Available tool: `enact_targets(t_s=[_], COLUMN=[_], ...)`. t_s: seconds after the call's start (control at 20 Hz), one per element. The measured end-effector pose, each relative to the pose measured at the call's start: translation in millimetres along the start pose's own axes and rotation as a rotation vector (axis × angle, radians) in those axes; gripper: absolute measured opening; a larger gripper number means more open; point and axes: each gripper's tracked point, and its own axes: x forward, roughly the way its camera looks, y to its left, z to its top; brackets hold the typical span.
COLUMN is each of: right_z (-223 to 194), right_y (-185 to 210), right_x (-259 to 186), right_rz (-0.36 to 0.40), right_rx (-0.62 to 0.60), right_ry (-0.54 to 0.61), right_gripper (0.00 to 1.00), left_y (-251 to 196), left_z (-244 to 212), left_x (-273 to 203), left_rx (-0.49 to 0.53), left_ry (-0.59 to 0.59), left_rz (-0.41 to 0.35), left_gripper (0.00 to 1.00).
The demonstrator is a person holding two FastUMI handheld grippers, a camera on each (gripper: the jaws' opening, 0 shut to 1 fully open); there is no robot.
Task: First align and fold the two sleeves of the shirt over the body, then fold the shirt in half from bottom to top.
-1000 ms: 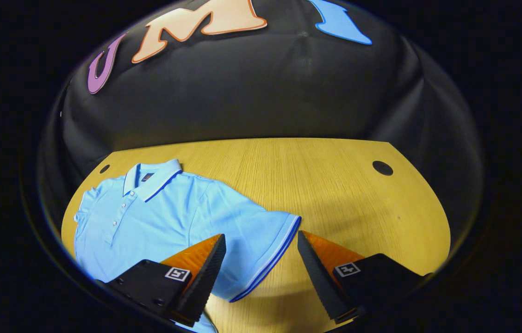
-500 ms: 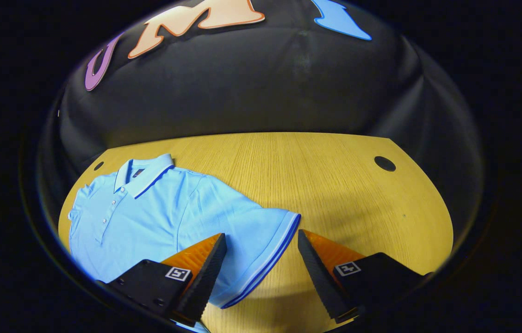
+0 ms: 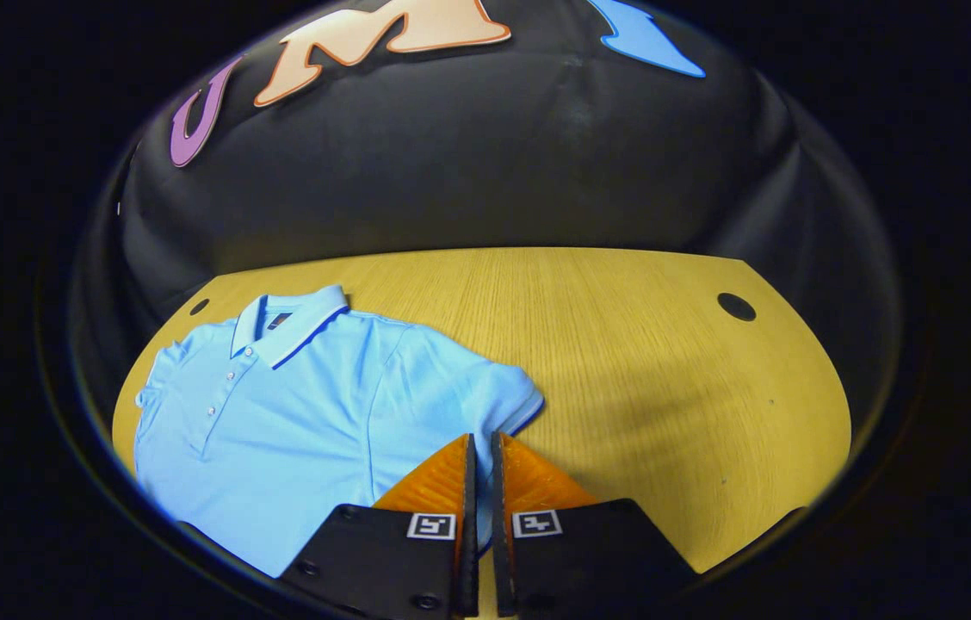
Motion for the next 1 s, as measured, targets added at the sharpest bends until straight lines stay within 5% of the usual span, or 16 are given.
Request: enact_targets(t_s=[0.5,1.0], right_z=[13.9,82.0], right_y=[4.6,95.9], right_x=[-6.4,-62.1], right_rz=[0.005,0.231], right_rx=[0.059,0.083], right_ry=[-0.017,-0.204], right_gripper=[0.04,0.03], left_y=[1.1,0.9], left_z=[-4.1,-0.3], left_x=[0.9,-0.8], left_rx=[-0.013,-0.008], left_ry=[0.021,0.013], left_rz=[0.008,0.011], left_gripper=[0.93,0.94])
